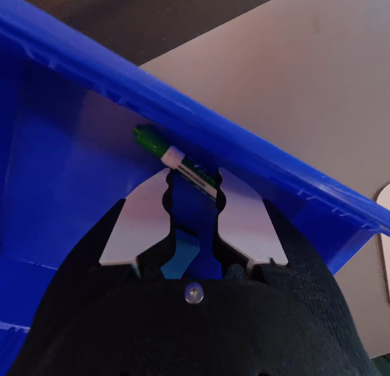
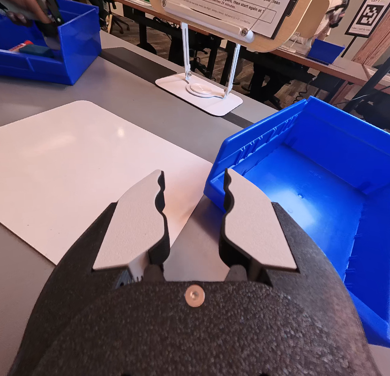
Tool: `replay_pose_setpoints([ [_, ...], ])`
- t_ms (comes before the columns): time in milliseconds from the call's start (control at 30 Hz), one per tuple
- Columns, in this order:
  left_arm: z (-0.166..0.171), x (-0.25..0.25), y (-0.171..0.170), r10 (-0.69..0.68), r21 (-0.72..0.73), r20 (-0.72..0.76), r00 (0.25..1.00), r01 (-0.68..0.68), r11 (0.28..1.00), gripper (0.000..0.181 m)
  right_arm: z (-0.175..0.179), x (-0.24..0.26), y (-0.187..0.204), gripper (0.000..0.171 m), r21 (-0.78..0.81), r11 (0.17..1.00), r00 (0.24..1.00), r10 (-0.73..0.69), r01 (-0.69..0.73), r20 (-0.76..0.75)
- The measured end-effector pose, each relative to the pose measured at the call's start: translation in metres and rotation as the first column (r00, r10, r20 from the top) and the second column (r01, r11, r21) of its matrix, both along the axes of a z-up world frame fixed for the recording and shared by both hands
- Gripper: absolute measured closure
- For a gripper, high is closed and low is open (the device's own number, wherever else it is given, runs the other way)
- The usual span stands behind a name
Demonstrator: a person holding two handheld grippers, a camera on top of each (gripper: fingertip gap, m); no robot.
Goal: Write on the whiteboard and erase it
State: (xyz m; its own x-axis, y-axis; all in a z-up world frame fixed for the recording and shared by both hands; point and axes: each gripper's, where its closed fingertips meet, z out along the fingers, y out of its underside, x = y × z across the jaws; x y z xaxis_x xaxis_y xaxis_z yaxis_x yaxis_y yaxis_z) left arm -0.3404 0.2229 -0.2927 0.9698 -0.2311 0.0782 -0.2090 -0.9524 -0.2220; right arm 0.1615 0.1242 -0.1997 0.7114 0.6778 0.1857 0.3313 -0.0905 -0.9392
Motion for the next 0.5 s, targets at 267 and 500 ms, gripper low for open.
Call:
replay_pose_setpoints([
  [267,0.01,-0.021,-0.014,-0.102,-0.013,-0.164,0.981,0.101,0.995,0.159,0.004,0.007,0.001,0.118,0.012,1.0,1.0,-0.019,0.02,-0.016],
  [500,0.1,-0.012,-0.02,-0.136,0.285,-0.209,0.968,0.193,0.939,0.162,0.007,0.007,0.0,0.118,0.025,1.0,1.0,-0.015,0.016,-0.028],
])
